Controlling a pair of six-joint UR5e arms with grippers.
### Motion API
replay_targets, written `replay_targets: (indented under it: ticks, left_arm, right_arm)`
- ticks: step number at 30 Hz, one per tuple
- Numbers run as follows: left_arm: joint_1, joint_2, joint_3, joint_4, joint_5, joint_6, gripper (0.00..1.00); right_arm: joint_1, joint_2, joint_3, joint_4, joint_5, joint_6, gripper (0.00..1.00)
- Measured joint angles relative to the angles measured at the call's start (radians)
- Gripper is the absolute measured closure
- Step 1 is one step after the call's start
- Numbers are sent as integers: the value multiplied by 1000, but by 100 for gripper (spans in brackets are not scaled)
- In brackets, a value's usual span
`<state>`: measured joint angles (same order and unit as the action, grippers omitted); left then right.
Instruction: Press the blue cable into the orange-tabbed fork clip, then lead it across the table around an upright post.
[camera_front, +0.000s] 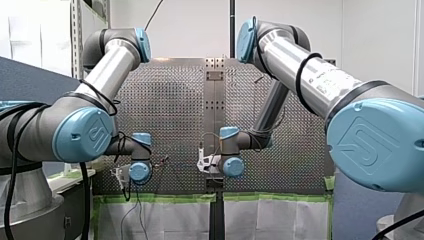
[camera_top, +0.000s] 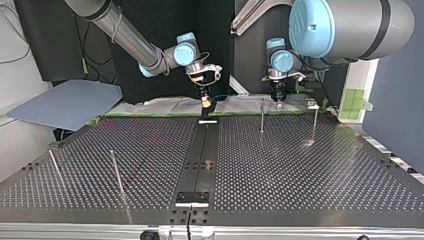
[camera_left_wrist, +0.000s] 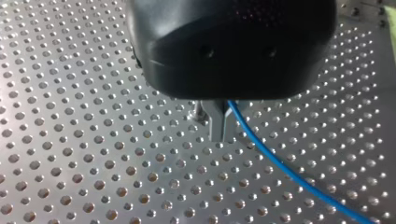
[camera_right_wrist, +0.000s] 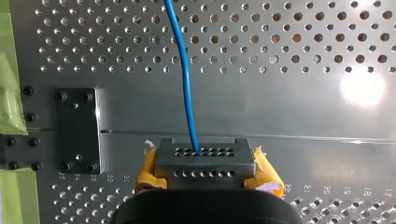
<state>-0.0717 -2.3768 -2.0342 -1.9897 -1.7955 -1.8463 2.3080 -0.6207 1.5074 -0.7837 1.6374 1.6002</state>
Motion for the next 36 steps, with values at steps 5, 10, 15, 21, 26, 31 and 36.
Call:
replay_targets:
  ticks: [5,10,15,21,26,31,36]
  left_arm:
    - [1,0,18,-5,8,0,100]
    - [2,0,50,-34,25,0,100]
    - [7,0,87,-74,31,-2,100]
    - [17,0,114,-103,31,-3,100]
    - [30,0,118,-108,32,-4,100]
    - [43,0,119,-109,36,-4,100]
    - [52,0,119,-107,37,5,100]
  right_arm:
    - [-3,1,0,-5,2,1,100]
    - [-10,3,-1,-10,3,2,100]
    - [-20,4,-7,-11,3,4,100]
    - [-35,6,-23,-6,3,5,100]
    - [-48,6,-33,-1,1,4,100]
    - [-63,6,-36,0,-1,4,100]
    - [-80,7,-40,-1,-5,6,100]
